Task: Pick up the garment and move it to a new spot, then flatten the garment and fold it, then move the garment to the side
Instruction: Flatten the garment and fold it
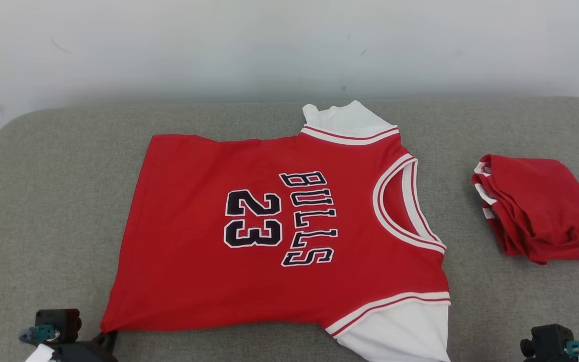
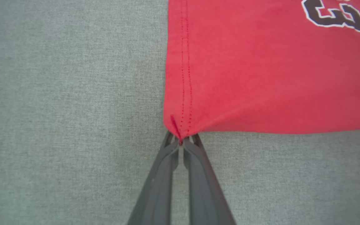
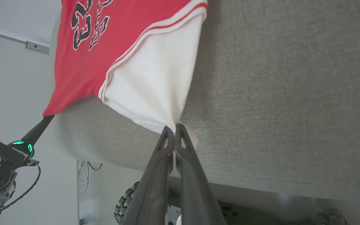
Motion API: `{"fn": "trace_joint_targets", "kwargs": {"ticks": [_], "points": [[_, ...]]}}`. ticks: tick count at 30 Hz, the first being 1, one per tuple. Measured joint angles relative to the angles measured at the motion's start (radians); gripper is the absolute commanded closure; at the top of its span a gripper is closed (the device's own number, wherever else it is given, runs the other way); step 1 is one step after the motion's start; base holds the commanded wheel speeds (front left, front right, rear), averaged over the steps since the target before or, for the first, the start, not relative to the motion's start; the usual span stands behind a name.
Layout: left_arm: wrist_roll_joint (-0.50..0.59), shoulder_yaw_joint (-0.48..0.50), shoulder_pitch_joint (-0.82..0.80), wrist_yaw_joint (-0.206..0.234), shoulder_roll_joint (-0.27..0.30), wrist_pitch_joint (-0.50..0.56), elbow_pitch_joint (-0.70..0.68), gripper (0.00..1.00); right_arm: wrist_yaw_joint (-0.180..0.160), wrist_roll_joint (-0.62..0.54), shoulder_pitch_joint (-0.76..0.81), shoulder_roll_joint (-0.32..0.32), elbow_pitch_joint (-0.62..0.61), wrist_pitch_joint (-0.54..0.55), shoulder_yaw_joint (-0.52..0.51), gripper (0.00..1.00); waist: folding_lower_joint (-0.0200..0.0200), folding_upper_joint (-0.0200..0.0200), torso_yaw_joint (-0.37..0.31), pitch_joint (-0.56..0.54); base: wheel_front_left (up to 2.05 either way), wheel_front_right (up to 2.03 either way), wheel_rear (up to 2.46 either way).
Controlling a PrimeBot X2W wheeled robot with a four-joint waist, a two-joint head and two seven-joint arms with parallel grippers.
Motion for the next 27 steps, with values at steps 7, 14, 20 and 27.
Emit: {"fn": "trace_joint_targets", "kwargs": {"ticks": [7,14,20,27], "points": [[0.021,-0.002,0.021,0.021,0.012,0.024,-0.031,1.0,-0.023,0.005,0.015,-0.001,-0.007,0.045,0.022,1.0,0.0001,0.0,0.005,0.013,0.0,0.0,0.0],[0.032,-0.024,0.022,0.023,0.015,0.03,-0.057,0.0,-0.044,0.005,0.031,-0.006,0.0,0.088,0.05,0.0,0.0001,0.0,0.007,0.019,0.0,0.0,0.0],[0.028,-0.021,0.043,0.025,0.001,0.008,-0.084,0.0,-0.06,-0.025,0.022,-0.006,0.01,0.077,0.042,0.0,0.0001,0.0,0.01,0.018,0.0,0.0,0.0],[0.028,0.067,0.088,0.09,-0.003,-0.12,-0.164,0.0,-0.075,-0.152,-0.075,-0.018,-0.009,-0.073,-0.027,0.0,0.0001,0.0001,0.012,-0.014,0.0,0.0,0.0]]}}
